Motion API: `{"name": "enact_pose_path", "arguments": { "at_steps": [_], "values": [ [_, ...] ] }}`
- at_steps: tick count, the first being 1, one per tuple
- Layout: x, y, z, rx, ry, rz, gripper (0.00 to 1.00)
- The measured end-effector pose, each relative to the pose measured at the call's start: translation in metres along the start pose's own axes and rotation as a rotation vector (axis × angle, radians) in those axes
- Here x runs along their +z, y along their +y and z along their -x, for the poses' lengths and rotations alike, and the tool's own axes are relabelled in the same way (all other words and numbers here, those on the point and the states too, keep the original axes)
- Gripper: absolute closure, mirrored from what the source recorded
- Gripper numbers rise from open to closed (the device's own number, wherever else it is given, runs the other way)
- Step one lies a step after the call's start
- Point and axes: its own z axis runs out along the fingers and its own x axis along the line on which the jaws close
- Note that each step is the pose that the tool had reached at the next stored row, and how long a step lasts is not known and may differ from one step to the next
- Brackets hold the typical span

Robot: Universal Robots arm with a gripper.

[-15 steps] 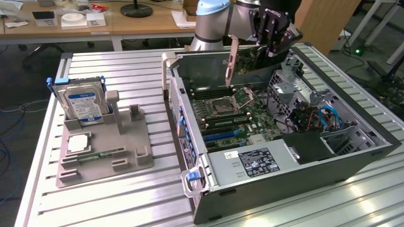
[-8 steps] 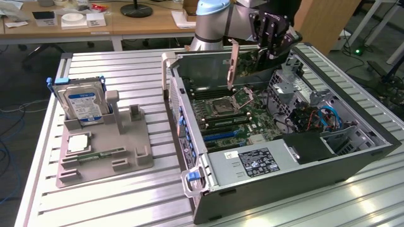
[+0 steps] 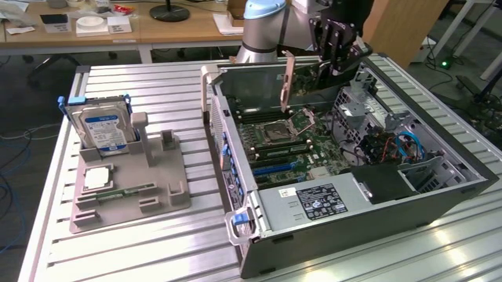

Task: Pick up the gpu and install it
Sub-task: 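Insert the gpu into the slot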

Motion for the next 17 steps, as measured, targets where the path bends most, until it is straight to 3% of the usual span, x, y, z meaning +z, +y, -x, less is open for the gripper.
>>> {"name": "enact_pose_path", "arguments": {
  "at_steps": [3,9,17],
  "values": [
    [0.0005,0.0001,0.0000,-0.001,0.0037,0.0004,0.72],
    [0.0006,0.0004,-0.0001,-0.001,0.0038,0.0009,0.72],
    [0.0009,0.0019,-0.0004,0.000,0.0028,0.0070,0.72]
  ]
}}
